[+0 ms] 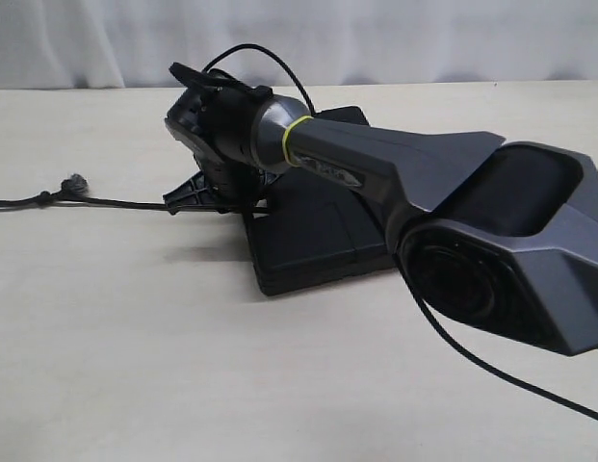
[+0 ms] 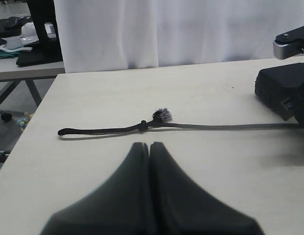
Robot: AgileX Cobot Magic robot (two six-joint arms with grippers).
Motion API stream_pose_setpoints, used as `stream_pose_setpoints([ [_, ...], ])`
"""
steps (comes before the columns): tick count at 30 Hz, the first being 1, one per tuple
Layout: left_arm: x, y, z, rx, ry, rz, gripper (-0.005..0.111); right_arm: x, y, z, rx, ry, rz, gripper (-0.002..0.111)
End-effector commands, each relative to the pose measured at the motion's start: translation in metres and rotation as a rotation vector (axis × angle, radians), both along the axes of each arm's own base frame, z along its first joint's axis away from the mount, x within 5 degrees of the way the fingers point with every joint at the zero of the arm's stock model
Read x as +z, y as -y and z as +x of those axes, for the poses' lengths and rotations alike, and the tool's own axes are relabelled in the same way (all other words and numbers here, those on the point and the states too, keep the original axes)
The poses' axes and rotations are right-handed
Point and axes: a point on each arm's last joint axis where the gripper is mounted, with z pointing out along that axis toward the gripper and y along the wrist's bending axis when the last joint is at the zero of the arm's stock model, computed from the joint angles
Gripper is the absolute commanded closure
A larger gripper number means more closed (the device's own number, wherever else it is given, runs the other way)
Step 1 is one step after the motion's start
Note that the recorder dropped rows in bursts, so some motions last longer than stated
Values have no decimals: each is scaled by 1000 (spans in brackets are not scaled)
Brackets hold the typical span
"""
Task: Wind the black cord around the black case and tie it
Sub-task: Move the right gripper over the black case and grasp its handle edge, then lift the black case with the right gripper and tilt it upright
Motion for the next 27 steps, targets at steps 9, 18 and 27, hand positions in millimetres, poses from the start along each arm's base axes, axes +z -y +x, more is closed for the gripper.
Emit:
stream_pose_setpoints([
  [9, 0, 0, 0, -4, 10, -11, 107, 44, 7, -4, 32, 22, 0, 104],
  [18, 0, 0, 0, -4, 10, -11, 107, 105, 25, -12, 78, -80, 182, 104],
  [27, 0, 0, 0, -4, 10, -11, 107, 171, 63, -17, 83, -128, 388, 104],
])
